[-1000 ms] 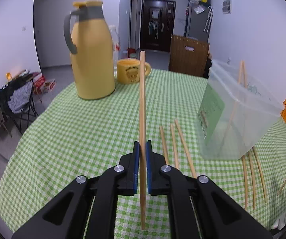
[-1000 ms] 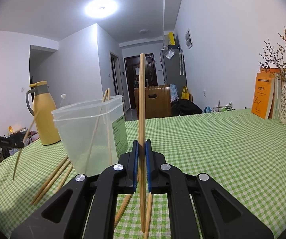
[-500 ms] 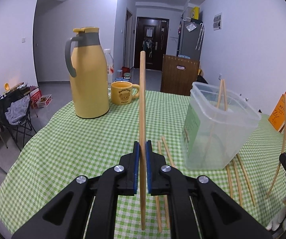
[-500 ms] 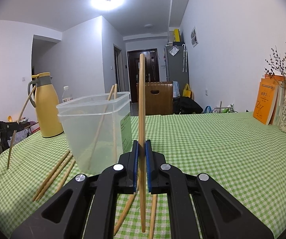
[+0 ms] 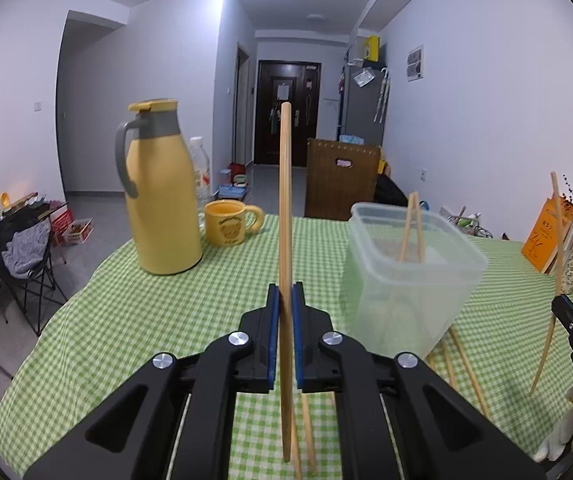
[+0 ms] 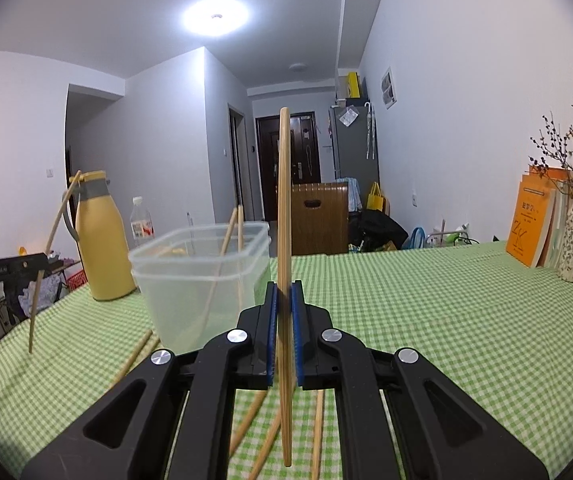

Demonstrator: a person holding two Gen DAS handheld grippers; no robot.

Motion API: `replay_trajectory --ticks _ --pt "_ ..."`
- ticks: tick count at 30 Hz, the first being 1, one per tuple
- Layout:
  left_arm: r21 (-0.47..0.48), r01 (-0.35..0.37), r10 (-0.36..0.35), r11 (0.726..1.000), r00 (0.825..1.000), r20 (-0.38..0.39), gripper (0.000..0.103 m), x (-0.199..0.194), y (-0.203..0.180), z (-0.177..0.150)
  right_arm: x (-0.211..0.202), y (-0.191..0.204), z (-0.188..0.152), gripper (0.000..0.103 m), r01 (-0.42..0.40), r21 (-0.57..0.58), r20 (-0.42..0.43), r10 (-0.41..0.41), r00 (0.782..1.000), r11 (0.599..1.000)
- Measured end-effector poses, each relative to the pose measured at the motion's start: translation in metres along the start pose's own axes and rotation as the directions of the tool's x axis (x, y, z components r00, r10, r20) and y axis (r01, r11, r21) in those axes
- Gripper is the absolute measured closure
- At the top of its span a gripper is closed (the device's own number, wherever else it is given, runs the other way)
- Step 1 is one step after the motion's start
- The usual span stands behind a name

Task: Organize utensils
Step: 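Carry both held chopsticks over the clear plastic box with both grippers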

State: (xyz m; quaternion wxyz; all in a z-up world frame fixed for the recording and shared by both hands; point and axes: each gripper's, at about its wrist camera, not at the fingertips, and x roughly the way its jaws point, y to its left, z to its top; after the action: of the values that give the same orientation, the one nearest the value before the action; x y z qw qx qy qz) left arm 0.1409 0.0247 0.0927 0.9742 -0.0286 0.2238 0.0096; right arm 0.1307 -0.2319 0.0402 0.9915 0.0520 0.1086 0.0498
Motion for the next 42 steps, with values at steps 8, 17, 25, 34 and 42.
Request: replay_trajectory --ticks 8,17,25,34,42 --pt "0.005 0.033 -0.033 0.999 0.999 0.028 0.099 -0.001 -0.018 0.02 0.008 0.008 0.028 0.096 -0.06 0.042 0.039 0.058 0.998 0.997" --pt "0.009 0.064 -0.065 0.998 0.995 0.074 0.099 0.0 -0.038 0.051 0.025 0.019 0.06 0.096 -0.127 0.058 0.078 0.123 0.989 0.99" --pt "-0.012 0.113 -0.111 0.993 0.987 0.116 0.099 0.016 -0.053 0.086 0.048 0.029 0.097 0.096 -0.191 0.067 0.119 0.183 0.976 0.979" --pt "-0.012 0.148 -0.144 0.989 0.975 0.171 0.099 0.053 -0.072 0.118 0.091 0.03 0.119 0.096 -0.217 0.085 0.113 0.207 0.972 0.973" --pt "0.014 0.159 -0.158 0.987 0.966 0.205 0.099 0.095 -0.088 0.128 0.129 0.027 0.115 0.096 -0.23 0.097 0.076 0.223 0.972 0.968"
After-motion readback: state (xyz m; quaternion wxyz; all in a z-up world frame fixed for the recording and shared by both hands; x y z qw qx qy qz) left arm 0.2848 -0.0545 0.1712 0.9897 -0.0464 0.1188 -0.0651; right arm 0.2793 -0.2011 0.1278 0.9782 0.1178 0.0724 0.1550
